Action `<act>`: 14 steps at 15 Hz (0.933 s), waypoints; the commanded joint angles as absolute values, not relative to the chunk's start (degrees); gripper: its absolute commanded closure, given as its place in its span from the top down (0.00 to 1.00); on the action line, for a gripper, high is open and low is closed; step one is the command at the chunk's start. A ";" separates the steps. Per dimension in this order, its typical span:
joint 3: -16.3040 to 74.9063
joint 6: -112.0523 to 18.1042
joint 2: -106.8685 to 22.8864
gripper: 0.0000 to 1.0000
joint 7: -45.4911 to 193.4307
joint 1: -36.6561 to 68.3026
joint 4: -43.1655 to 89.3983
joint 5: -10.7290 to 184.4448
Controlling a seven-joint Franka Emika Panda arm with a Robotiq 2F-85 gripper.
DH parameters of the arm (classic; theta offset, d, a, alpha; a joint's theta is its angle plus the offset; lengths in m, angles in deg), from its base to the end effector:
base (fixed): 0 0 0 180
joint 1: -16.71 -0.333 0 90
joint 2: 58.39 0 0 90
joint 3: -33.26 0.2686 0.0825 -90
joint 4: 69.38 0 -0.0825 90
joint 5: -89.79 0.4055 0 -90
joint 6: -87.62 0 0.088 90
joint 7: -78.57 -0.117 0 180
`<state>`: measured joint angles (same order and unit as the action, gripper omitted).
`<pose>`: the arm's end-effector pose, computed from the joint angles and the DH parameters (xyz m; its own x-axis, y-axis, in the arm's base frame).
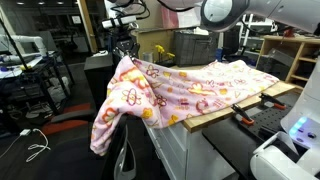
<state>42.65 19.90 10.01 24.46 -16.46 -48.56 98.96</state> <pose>0.5648 0.4530 0.3110 0.8606 -0.2373 -0.4506 -0.2163 -0.9713 0.0986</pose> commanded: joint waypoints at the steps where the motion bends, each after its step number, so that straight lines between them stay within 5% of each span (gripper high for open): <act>1: 42.74 17.80 7.47 0.02 27.85 -18.29 -47.68 98.67; 14: 42.04 17.48 5.78 0.02 35.59 -24.45 -47.29 98.06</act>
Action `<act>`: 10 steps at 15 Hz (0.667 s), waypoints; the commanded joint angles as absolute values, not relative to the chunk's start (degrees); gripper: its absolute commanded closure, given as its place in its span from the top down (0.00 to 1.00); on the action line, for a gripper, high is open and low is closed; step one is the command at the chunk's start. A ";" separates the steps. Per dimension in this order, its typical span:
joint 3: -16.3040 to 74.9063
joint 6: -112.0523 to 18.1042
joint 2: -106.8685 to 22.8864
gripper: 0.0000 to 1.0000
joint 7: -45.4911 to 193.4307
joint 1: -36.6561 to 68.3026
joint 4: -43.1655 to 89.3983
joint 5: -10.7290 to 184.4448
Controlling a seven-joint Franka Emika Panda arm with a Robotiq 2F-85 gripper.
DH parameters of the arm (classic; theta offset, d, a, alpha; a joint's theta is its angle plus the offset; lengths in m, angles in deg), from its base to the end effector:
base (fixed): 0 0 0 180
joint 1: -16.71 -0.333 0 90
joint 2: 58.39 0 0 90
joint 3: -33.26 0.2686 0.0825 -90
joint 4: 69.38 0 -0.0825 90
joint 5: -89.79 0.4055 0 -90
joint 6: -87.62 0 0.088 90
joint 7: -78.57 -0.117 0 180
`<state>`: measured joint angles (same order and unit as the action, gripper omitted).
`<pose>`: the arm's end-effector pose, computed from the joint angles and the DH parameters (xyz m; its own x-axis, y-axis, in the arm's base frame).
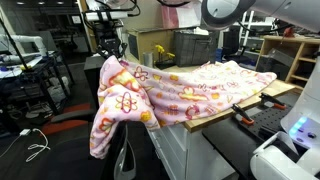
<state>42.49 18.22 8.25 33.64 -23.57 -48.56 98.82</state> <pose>0.5087 0.5214 0.3341 0.9080 0.0373 -0.4173 0.0373 -0.9993 -0.0081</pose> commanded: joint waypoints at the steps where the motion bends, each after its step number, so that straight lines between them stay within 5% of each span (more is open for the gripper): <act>1: 41.74 16.79 5.75 0.02 35.67 -24.79 -47.54 97.76; 10: 42.23 -3.15 2.73 0.02 39.79 -25.07 -48.73 97.46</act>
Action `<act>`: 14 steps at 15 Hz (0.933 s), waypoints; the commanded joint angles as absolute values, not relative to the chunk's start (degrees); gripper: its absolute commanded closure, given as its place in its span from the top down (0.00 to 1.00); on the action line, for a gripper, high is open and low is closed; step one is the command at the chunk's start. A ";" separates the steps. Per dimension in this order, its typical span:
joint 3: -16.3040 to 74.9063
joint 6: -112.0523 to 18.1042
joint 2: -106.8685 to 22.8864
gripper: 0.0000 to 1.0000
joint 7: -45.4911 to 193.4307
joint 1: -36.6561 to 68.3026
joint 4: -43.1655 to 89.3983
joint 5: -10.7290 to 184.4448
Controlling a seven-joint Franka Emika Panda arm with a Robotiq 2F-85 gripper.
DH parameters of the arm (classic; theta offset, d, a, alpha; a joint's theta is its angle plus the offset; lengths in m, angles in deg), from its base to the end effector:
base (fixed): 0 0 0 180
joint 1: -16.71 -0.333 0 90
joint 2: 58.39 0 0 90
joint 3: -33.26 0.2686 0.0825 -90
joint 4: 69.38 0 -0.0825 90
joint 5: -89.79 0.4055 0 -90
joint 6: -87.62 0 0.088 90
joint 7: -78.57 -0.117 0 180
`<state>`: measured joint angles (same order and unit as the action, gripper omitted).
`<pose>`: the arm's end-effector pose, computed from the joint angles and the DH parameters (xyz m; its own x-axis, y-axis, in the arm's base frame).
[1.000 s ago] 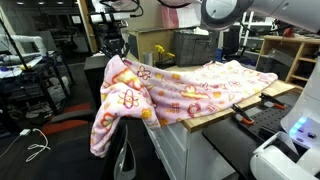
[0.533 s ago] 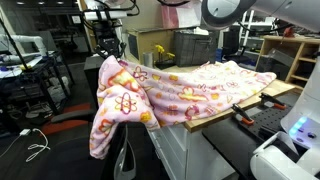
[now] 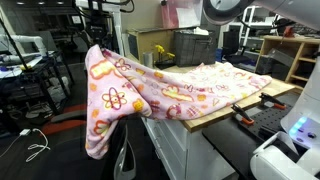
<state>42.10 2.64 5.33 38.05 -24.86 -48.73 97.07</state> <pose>0.5281 0.5489 0.3900 0.9811 0.1135 -0.1566 0.0791 -0.9745 -0.2102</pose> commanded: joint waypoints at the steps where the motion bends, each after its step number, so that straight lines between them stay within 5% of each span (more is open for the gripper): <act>1: 42.13 -5.71 2.32 0.02 40.01 -25.41 -48.74 97.29; 12: 41.66 -17.09 0.52 0.02 41.54 -29.98 -47.48 96.52; 13: 41.11 -15.68 0.44 0.33 41.66 -29.98 -46.81 95.96; 14: 40.74 -13.83 0.31 0.35 41.83 -29.57 -46.01 95.72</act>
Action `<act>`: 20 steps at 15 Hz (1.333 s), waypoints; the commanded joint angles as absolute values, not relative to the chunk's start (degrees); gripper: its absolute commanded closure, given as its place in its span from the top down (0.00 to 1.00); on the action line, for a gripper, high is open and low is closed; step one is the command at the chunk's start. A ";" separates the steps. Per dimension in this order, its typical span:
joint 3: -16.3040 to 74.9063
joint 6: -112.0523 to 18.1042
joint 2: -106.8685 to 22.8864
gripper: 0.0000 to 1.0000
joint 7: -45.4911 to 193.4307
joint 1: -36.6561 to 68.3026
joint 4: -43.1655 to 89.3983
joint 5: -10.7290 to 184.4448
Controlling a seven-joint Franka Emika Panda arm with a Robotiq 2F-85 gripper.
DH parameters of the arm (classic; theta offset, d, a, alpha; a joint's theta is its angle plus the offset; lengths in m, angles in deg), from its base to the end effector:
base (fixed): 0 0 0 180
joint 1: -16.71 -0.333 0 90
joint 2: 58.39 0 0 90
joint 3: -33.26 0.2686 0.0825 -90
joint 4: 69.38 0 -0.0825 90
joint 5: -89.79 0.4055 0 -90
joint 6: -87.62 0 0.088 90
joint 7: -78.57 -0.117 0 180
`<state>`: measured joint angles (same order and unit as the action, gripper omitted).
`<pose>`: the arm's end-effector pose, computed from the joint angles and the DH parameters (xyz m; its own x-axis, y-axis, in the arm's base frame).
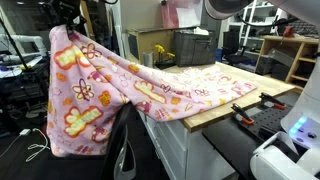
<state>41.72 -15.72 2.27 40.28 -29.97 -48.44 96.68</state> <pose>0.5017 0.6077 0.4622 0.9783 0.1566 0.1359 0.2000 -0.8855 -0.4193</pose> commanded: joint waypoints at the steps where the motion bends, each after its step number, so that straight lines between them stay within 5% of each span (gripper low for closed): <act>1: 40.36 -11.01 0.34 0.41 41.50 -28.52 -44.88 95.71; 9: 35.28 7.77 9.31 1.00 38.60 -15.04 -49.22 93.03; 20: 42.15 24.63 17.72 1.00 36.71 2.69 -47.82 104.57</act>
<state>38.86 19.52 15.30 39.76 1.78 -44.69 100.12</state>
